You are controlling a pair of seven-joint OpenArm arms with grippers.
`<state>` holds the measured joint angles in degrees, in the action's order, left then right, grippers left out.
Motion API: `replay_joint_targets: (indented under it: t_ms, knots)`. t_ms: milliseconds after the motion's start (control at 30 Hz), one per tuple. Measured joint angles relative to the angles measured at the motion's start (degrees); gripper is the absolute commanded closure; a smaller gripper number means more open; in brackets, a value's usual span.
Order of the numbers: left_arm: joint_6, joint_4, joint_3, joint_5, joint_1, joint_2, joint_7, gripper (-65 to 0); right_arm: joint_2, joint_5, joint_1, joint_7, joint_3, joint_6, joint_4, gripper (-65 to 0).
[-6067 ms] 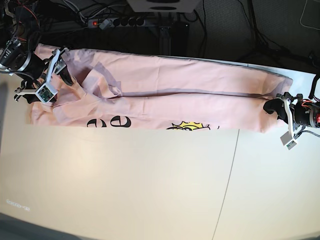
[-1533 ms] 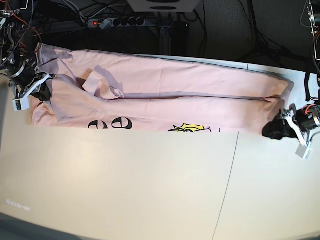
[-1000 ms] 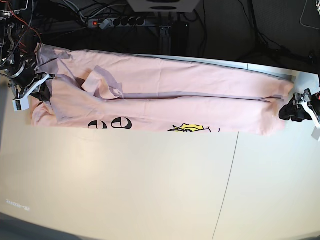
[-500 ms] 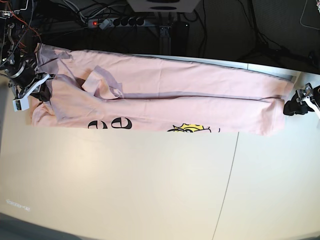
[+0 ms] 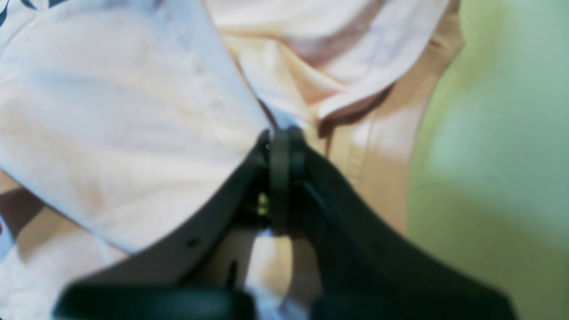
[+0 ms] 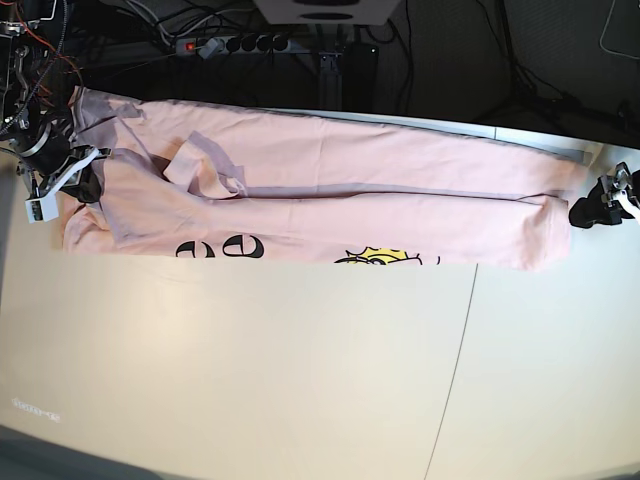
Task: Fold the T-shirt properly
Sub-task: 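Regrasp the strip end with the left gripper and pull it taut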
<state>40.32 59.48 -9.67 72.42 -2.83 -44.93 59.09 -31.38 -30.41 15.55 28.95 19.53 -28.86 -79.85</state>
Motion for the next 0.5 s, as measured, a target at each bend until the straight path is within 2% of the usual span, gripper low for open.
replay_joint_targets:
  t_ms: [200, 333, 500]
  knots:
    - [0.00, 0.00, 0.04, 3.80, 1.75, -0.15, 2.82, -45.5, 0.00, 0.00, 0.00, 0.04, 0.00, 0.00, 0.00, 0.0]
    - [0.02, 0.00, 0.07, 4.17, 1.55, -0.13, 4.76, -45.5, 0.00, 0.00, 0.00, 0.22, 0.00, 0.00, 0.00, 0.0]
    - [0.02, 0.00, 0.07, 4.59, 1.57, 0.20, 4.61, -45.5, -0.02, 0.00, 0.00, 0.24, 0.00, 0.00, 0.00, 0.0]
